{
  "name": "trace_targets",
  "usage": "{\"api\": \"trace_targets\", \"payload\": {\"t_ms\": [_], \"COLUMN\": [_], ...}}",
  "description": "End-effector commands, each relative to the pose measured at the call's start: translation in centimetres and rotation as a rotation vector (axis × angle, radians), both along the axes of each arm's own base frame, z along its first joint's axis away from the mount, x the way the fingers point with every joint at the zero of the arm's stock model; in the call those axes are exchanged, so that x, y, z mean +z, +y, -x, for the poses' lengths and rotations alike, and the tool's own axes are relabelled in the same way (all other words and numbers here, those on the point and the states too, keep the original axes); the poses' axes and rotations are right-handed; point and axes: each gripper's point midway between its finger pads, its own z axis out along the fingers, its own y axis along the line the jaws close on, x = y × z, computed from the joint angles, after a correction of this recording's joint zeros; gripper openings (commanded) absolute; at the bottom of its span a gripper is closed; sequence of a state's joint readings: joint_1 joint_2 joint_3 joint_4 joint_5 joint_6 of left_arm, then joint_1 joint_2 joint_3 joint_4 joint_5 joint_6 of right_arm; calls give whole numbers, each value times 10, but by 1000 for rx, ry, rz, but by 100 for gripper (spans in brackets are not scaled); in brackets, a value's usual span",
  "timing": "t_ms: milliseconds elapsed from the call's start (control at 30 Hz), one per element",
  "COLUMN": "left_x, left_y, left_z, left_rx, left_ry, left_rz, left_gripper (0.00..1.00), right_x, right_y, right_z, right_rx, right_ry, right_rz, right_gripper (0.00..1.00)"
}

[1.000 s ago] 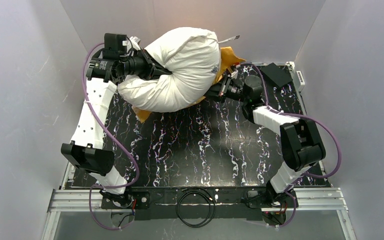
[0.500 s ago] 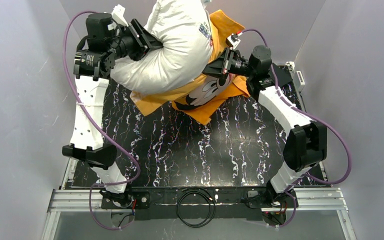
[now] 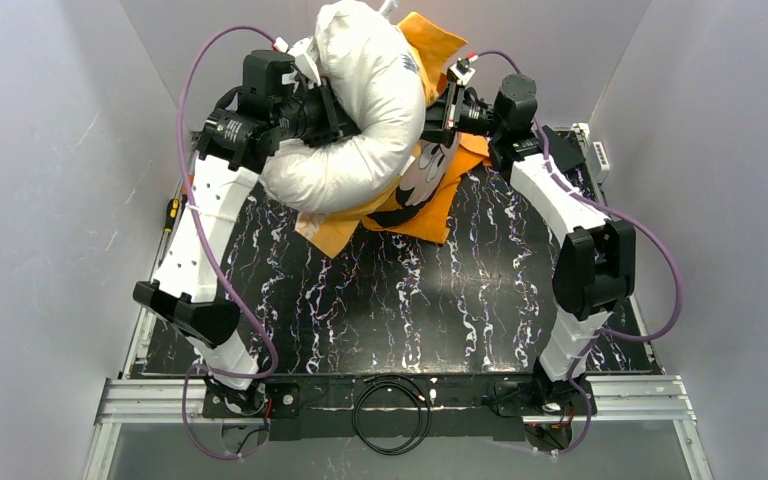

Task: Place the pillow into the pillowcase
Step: Stuff the pillow into the pillowcase.

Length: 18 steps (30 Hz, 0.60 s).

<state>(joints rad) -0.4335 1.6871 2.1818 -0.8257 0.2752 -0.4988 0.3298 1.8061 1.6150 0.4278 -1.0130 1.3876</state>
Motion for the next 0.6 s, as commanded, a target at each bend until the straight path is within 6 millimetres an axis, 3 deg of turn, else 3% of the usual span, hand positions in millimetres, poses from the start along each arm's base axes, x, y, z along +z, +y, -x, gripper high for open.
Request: {"api": "trace_targets", "payload": {"t_ms": [0, 133, 233, 333, 567], "left_x": [-113, -122, -130, -139, -148], "left_y": [44, 118, 156, 164, 146], "left_z": [6, -1, 2, 7, 9], "left_rx": [142, 369, 462, 480, 438], "left_ry": [433, 513, 538, 573, 627], "left_rz": [-191, -151, -154, -163, -77], "left_gripper": [0, 0, 0, 0, 0], "right_x": [134, 137, 139, 145, 173], "right_y": [-11, -19, -23, -25, -35], "right_z": [102, 117, 120, 124, 131], "right_rx": [190, 200, 185, 184, 207], "right_ry": [-494, -541, -554, -567, -536], "right_rz": [-197, -195, -201, -230, -428], "right_gripper": [1, 1, 1, 1, 1]}}
